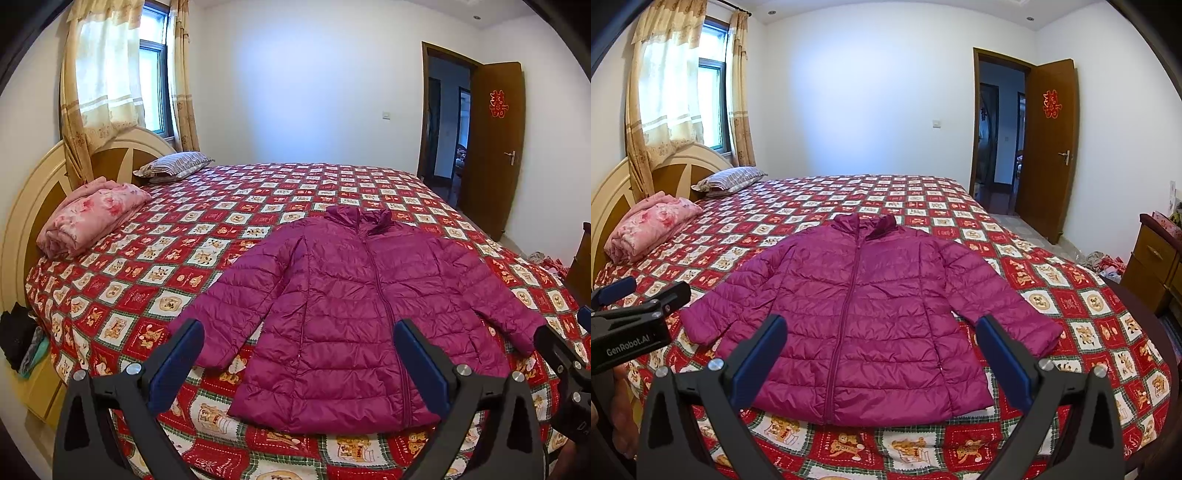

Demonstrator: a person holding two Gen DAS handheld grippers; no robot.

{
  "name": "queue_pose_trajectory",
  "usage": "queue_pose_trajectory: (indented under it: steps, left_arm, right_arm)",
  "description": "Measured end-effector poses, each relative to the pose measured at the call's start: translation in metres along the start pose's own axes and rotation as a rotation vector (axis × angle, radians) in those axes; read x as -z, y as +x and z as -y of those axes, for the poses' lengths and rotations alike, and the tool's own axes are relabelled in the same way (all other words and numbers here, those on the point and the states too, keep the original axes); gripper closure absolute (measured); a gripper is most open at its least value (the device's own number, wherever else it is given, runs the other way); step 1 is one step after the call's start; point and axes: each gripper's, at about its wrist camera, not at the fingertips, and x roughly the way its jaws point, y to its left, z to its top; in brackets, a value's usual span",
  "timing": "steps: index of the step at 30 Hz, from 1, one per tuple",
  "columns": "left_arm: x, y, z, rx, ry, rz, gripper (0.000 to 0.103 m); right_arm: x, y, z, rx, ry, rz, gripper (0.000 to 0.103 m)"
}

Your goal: Fold large clothes

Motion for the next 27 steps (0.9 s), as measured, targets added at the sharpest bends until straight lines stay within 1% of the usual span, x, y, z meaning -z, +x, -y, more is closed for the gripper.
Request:
queue_pose_trajectory:
  steps: [12, 27]
  left_arm:
    - [0.0067, 0.0050, -0.0010, 0.003, 0.005, -0.008, 0.001]
    - [0.0071, 0.0064, 0.0012, 0.003, 0.007, -0.013, 0.001]
  right_arm:
    - [0.0020, 0.0039, 0.0009, -0.008, 0.002, -0.015, 0.000]
    - [0.0026, 0.0048, 0.0007, -0.008, 0.000, -0.016, 0.000]
